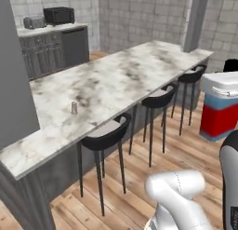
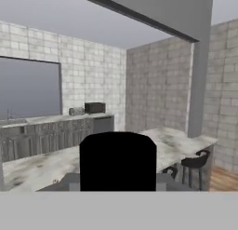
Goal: Get the candle and the liquor from the cabinet and move them to the dining counter.
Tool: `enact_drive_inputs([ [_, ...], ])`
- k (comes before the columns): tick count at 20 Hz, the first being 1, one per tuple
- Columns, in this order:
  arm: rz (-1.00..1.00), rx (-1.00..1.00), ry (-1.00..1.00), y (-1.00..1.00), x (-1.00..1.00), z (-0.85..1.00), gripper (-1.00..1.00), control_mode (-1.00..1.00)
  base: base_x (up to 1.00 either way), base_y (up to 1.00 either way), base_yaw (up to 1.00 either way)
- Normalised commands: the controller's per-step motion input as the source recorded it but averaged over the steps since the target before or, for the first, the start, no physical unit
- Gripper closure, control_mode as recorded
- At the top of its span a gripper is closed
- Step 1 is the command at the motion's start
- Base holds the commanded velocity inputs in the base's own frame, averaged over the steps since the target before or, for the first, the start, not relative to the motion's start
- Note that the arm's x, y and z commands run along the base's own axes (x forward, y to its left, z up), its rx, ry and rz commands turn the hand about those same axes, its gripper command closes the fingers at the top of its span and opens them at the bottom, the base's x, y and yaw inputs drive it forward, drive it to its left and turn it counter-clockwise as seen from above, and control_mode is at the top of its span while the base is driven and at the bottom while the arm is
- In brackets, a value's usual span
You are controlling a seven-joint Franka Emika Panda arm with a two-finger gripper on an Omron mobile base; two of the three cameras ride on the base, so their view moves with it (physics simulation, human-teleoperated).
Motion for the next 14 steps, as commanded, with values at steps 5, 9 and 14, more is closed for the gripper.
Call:
enact_drive_inputs([
  [5, 0.0, 0.0, 0.0, 0.0, 0.0, 0.0, 1.0, 1.0, 0.57, -0.95, 0.45],
  [9, 0.0, 0.0, 0.0, 0.0, 0.0, 0.0, 1.0, 1.0, 0.42, -0.93, 0.33],
  [14, 0.0, 0.0, 0.0, 0.0, 0.0, 0.0, 1.0, 1.0, 0.36, -0.9, 0.23],
])
